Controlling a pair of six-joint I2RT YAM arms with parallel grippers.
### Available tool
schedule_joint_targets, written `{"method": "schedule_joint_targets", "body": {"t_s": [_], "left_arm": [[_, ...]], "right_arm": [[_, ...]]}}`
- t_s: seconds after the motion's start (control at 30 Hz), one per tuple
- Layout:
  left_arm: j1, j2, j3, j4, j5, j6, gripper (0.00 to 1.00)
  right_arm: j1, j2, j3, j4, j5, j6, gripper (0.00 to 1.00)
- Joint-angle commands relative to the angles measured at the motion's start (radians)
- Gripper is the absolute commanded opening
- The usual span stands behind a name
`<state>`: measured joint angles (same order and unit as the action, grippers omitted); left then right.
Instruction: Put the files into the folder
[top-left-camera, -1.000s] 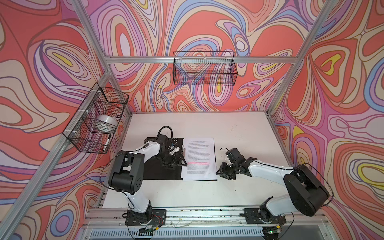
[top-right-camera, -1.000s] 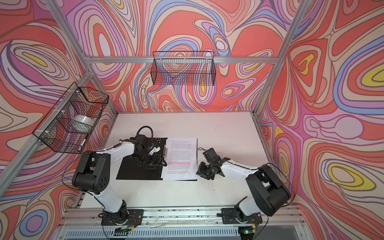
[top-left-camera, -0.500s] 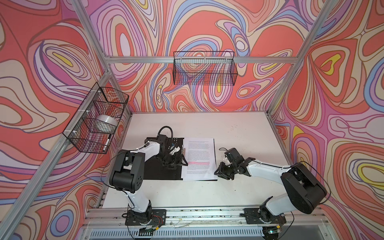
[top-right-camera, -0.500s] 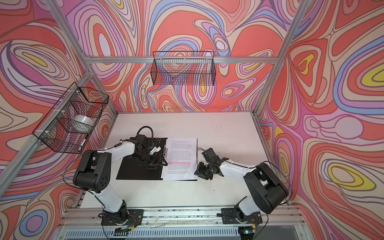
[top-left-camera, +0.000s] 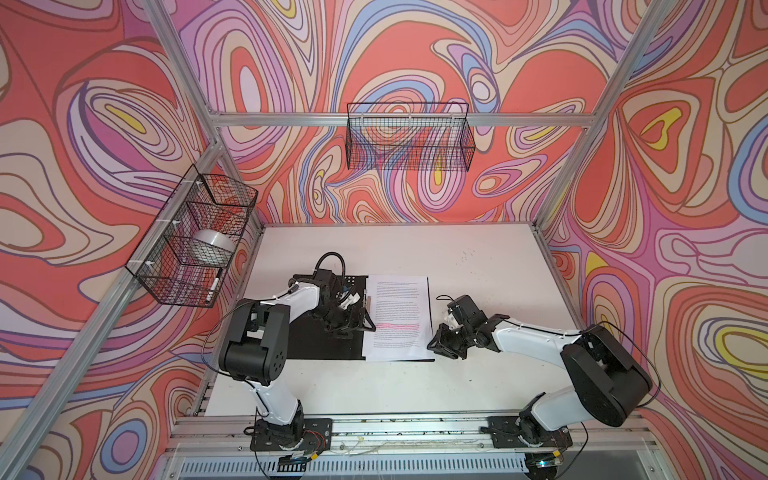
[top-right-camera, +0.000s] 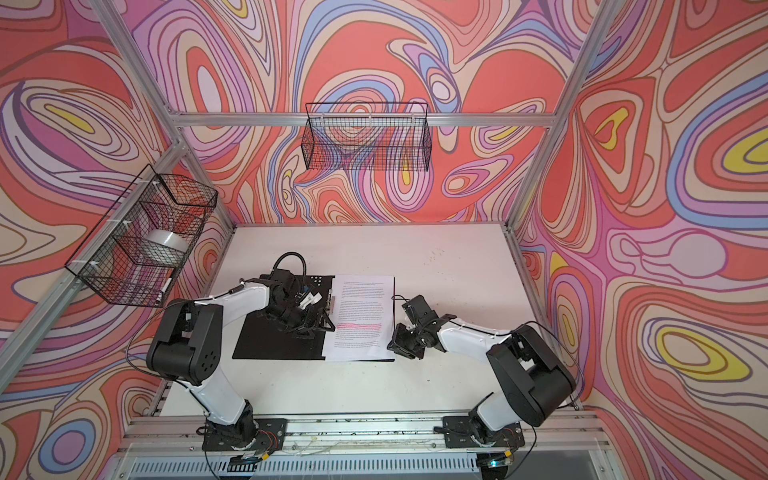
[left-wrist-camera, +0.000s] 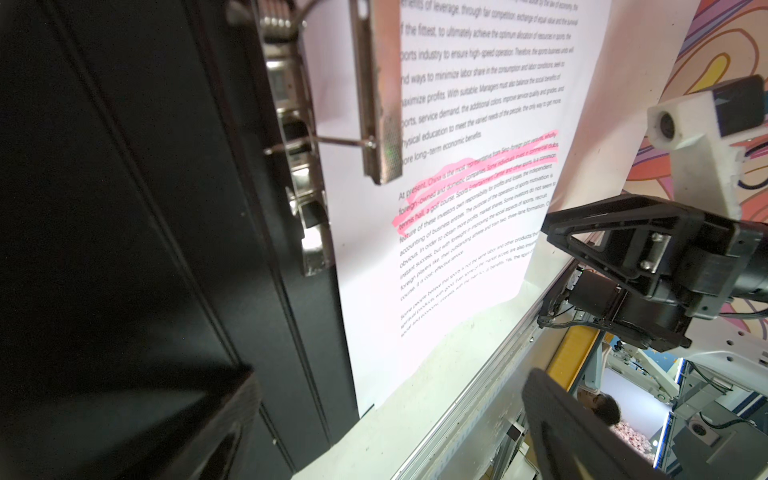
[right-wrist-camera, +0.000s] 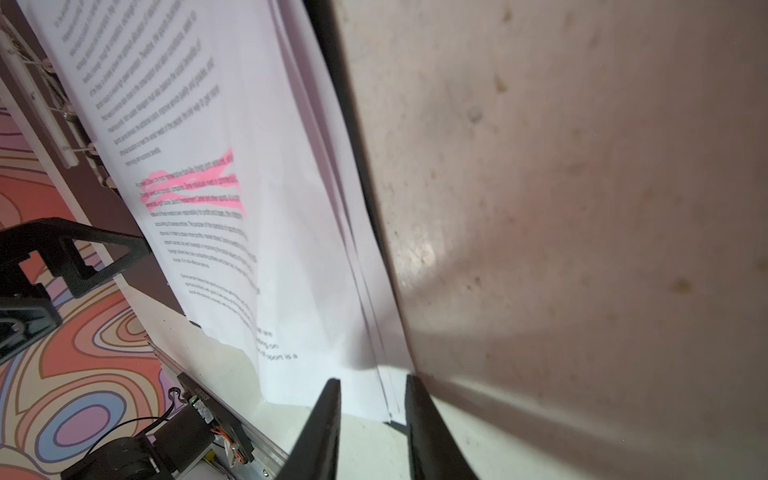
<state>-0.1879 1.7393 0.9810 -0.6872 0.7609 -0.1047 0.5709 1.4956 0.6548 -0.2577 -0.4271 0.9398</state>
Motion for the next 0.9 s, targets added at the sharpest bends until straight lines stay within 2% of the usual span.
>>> {"method": "schedule_joint_targets", "body": {"t_s": [0.0, 0.17, 0.37, 0.47, 0.87], "left_arm": [[-0.005, 0.061, -0.024, 0.010, -0.028, 0.023, 1.00], [-0.005, 0.060, -0.016, 0.008, -0.026, 0.025, 1.00], [-0.005, 0.048, -0.017, -0.002, -0.029, 0.032, 1.00], [-0.005, 0.048, -0.016, -0.001, -0.030, 0.034, 1.00], [-0.005, 0.047, -0.021, -0.001, -0.028, 0.034, 1.00]], "right_arm": [[0.007, 0.019, 0.017, 0.007, -0.020, -0.009, 0.28], [0.014, 0.020, 0.025, 0.007, -0.015, -0.009, 0.28], [0.018, -0.106, 0.041, -0.110, 0.108, -0.015, 0.33], [0.018, -0.134, 0.029, -0.144, 0.128, -0.009, 0.34], [0.018, -0.049, -0.032, -0.041, 0.068, 0.024, 0.35]]}}
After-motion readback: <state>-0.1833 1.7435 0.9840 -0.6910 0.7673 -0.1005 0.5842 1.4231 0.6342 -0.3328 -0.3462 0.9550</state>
